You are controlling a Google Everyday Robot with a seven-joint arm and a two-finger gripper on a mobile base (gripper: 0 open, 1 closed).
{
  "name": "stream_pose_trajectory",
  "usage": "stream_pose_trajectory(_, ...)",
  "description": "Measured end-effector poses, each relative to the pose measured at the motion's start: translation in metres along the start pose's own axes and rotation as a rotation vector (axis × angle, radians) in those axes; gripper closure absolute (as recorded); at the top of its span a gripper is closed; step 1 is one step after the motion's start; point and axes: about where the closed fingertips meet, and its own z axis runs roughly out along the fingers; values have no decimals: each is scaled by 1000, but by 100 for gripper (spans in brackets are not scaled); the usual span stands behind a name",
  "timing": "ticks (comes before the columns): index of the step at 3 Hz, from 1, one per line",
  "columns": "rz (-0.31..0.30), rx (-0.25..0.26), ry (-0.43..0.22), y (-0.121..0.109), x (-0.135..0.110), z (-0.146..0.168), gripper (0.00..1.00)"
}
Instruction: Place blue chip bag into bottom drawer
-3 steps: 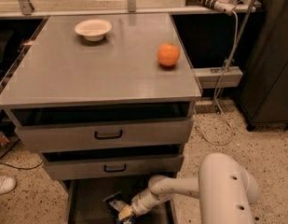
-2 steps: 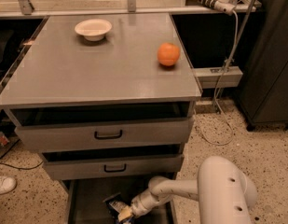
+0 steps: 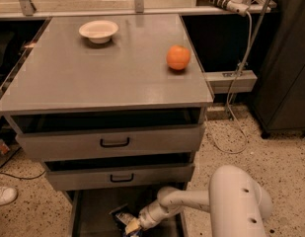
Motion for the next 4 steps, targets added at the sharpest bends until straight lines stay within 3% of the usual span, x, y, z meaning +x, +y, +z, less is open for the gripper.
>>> stream_pose_trajectory(2, 0, 0, 0, 0, 0, 0, 13)
stream_pose_trajectory(3, 0, 0, 0, 0, 0, 0, 0)
stream_pose_trajectory(4, 0, 0, 0, 0, 0, 0, 0)
